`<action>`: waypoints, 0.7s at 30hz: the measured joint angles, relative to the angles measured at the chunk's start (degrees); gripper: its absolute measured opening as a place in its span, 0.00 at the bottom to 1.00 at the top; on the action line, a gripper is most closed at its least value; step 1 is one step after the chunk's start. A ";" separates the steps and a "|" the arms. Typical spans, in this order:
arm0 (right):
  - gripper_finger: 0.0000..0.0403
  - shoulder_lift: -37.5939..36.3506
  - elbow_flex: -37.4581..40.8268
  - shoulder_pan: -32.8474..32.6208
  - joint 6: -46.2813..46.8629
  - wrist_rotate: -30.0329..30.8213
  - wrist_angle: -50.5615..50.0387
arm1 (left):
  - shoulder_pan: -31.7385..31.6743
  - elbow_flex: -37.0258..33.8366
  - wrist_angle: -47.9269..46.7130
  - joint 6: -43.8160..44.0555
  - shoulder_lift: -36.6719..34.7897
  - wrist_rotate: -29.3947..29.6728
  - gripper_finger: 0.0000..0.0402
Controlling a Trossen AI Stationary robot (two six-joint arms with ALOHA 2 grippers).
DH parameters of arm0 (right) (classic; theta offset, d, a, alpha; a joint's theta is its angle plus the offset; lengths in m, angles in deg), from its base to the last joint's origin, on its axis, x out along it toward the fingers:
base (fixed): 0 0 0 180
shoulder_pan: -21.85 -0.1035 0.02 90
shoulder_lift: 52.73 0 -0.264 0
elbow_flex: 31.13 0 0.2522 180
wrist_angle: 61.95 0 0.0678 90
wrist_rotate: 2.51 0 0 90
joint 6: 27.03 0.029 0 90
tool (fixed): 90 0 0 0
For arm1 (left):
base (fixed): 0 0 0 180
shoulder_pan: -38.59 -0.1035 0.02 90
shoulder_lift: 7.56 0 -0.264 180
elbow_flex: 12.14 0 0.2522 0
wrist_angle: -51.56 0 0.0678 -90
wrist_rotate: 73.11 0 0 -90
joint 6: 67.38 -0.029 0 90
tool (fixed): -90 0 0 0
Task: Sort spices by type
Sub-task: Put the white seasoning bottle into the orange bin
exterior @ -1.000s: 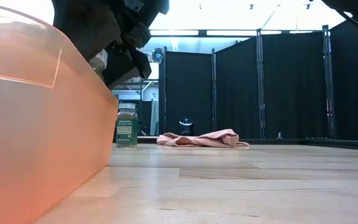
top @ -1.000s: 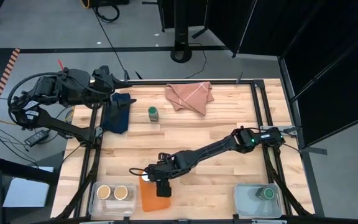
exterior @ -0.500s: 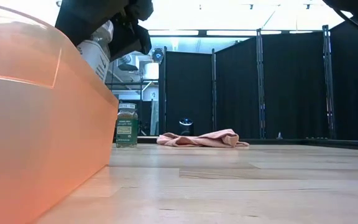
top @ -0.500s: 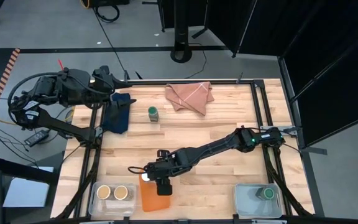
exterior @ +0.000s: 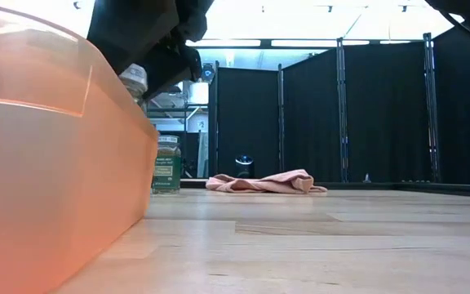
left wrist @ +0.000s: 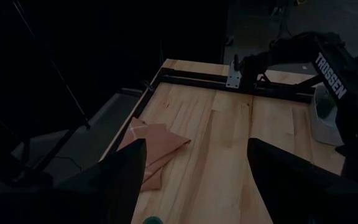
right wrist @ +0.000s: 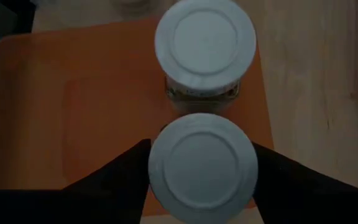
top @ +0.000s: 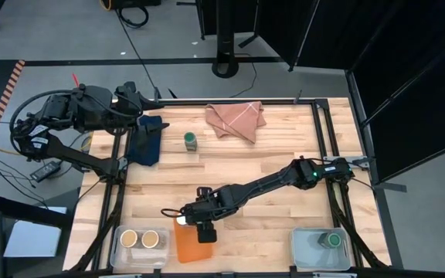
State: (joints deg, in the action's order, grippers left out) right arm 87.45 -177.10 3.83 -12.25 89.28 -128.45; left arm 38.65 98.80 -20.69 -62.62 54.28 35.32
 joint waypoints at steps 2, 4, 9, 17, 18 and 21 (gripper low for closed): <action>0.64 0.02 0.12 0.00 0.01 0.07 0.01 | 0.00 0.00 -0.10 0.00 0.00 0.00 0.71; 0.65 0.02 0.12 0.00 0.00 0.27 0.20 | 0.00 0.00 -0.10 0.00 0.00 0.00 0.71; 0.67 0.02 0.12 0.09 -0.01 2.50 0.32 | 0.02 0.00 -0.14 0.00 0.00 0.00 0.71; 0.72 0.04 0.12 -0.26 -2.52 3.13 0.47 | 0.02 0.00 -0.18 0.00 0.00 0.00 0.71; 0.73 0.04 0.12 -0.28 -2.55 3.12 0.53 | 0.02 0.00 -0.18 0.00 0.00 0.00 0.71; 0.75 0.07 0.12 -0.33 -2.55 3.11 0.59 | 0.02 0.00 -0.20 0.00 0.00 0.00 0.71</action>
State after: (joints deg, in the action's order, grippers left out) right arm 87.52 -176.98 3.50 -14.80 92.40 -127.85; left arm 38.67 98.80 -20.89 -62.62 54.28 35.32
